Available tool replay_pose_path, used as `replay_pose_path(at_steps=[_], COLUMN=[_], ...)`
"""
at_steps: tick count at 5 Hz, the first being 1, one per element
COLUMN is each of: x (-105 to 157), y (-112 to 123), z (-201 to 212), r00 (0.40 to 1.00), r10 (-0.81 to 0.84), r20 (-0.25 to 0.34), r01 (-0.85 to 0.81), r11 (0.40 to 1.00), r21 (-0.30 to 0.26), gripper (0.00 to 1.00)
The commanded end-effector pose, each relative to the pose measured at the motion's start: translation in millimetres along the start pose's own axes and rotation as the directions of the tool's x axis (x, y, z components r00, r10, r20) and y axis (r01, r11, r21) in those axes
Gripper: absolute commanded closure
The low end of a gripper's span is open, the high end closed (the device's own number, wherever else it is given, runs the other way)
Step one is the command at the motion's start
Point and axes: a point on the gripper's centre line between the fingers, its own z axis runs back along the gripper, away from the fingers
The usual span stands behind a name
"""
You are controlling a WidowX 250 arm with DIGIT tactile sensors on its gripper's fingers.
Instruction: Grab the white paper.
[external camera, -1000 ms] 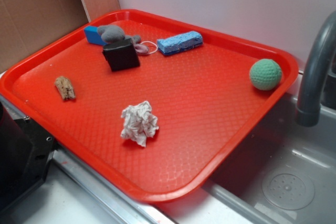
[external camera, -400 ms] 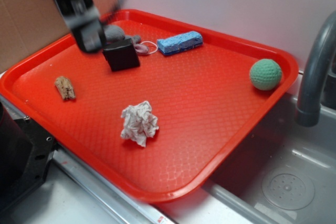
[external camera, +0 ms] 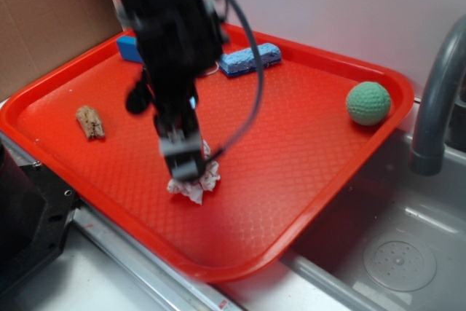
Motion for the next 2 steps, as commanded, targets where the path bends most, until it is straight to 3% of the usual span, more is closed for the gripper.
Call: replay_pose_path(at_steps=[1,2], x=[0,-19], y=[7,18], z=[-38,-45], r00=[0.998,0.993], r10=[0.025,0.088], r20=[-0.059,-0.075], r01=[-0.027,-0.090], r11=[0.999,0.995], r21=[-0.036,-0.034], gripper=[0.04,1.00])
